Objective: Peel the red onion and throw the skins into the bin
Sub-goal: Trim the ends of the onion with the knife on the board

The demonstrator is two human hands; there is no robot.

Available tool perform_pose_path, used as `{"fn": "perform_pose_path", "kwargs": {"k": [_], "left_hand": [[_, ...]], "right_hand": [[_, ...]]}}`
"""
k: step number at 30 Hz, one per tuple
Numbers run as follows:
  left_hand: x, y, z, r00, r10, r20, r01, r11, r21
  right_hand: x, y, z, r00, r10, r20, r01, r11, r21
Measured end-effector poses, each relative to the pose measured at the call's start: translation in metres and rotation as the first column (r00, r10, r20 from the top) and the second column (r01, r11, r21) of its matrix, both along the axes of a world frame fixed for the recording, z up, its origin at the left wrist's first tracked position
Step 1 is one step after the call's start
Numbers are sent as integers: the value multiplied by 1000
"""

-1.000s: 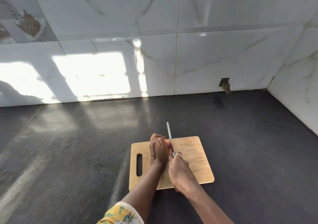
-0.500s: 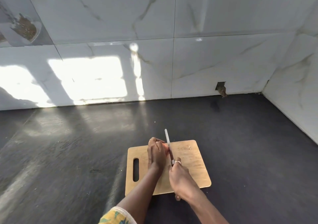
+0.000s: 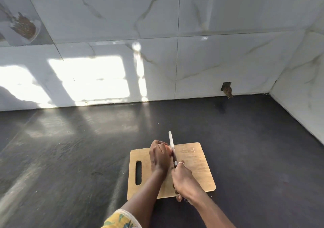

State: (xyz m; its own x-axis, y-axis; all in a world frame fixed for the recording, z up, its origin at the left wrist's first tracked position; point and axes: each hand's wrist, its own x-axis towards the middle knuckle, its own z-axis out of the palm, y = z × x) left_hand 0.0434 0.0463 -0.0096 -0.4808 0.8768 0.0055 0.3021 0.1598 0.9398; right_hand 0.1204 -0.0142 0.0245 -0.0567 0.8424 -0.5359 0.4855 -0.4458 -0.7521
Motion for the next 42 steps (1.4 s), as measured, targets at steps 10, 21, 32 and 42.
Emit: {"fn": "perform_pose_path", "kwargs": {"k": [10, 21, 32, 42], "left_hand": [[-1, 0, -2, 1000, -2, -18, 2, 1000, -3], [-3, 2, -5, 999, 42, -28, -41, 999, 13], [-41, -18, -24, 733, -518, -441, 607, 791, 80], [-28, -13, -11, 883, -350, -312, 378, 925, 34]], "right_hand": [[5, 6, 4, 979, -82, -188, 63, 993, -105], [-6, 10, -8, 1000, 5, -18, -5, 1000, 13], [-11, 12, -2, 998, -56, -39, 57, 998, 26], [-9, 16, 8, 996, 59, 66, -60, 998, 17]]}}
